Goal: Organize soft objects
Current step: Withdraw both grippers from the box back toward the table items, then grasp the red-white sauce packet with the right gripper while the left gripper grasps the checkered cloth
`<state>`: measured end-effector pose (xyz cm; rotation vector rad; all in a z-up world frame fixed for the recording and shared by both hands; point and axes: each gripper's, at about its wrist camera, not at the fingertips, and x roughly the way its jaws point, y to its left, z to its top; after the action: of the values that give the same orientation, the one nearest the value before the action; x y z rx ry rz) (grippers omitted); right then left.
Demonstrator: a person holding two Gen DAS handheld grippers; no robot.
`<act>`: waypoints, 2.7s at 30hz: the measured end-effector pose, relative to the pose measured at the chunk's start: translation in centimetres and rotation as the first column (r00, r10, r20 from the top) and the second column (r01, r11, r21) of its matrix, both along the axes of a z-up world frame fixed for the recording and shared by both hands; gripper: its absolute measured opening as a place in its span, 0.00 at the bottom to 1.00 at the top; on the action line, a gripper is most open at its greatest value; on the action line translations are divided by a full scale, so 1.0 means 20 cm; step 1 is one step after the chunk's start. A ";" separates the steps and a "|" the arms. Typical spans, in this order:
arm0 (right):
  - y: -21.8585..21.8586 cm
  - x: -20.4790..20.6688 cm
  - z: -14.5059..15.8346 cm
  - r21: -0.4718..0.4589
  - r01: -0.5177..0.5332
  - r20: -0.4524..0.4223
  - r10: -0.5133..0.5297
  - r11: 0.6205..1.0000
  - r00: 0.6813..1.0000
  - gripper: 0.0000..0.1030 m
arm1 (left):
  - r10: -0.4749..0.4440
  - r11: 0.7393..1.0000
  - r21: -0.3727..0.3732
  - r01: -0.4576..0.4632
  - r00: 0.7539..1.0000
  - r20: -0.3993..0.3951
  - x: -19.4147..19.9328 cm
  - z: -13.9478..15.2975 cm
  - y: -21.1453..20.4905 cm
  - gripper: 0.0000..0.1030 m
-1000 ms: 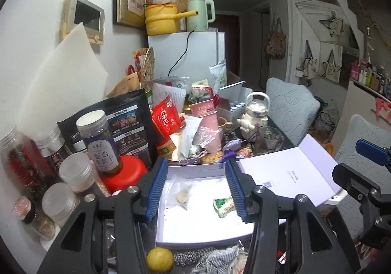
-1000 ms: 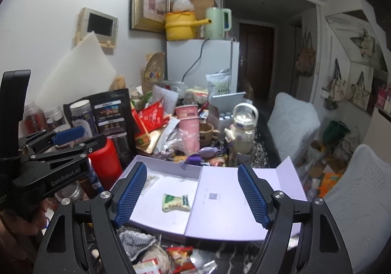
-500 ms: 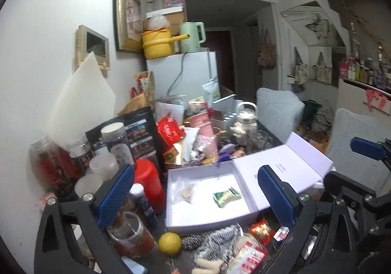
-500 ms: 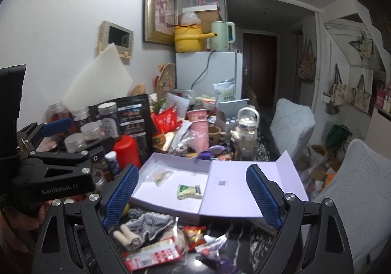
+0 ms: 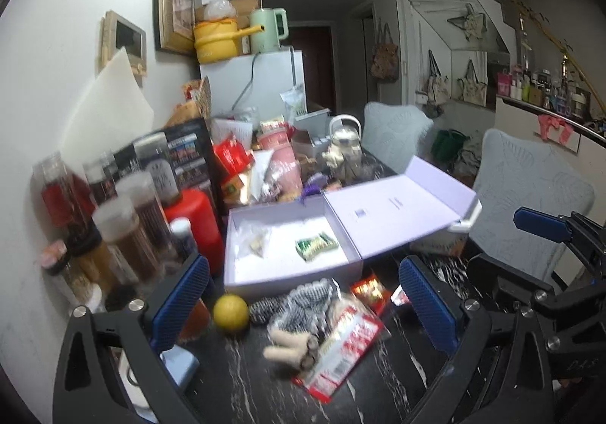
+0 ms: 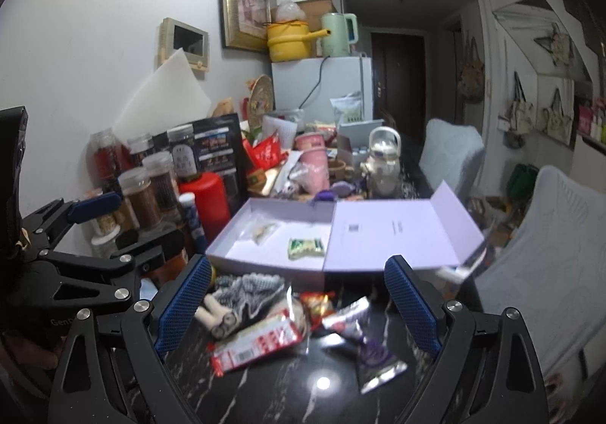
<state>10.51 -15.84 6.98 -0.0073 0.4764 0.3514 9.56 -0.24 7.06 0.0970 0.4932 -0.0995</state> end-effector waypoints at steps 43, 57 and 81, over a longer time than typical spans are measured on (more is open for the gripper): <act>0.28 0.25 -0.86 0.055 -0.107 -0.413 0.120 0.993 0.903 0.76 | 0.145 0.979 -0.092 -0.183 0.935 -0.323 0.12 -0.70 0.46 0.99; 0.42 0.40 -0.97 0.120 -0.085 -0.503 0.134 0.989 0.854 0.30 | 0.169 0.964 -0.134 -0.230 0.918 -0.360 0.16 -0.75 0.59 0.99; -0.07 0.36 -0.83 0.003 -0.145 -0.517 0.126 0.989 0.847 0.19 | -0.007 0.987 -0.156 -0.045 0.950 -0.314 0.15 -0.65 0.11 0.99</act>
<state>17.74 -17.29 -9.67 0.0189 1.0231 0.4868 12.61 2.05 -5.91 -0.0849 0.8019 -0.1368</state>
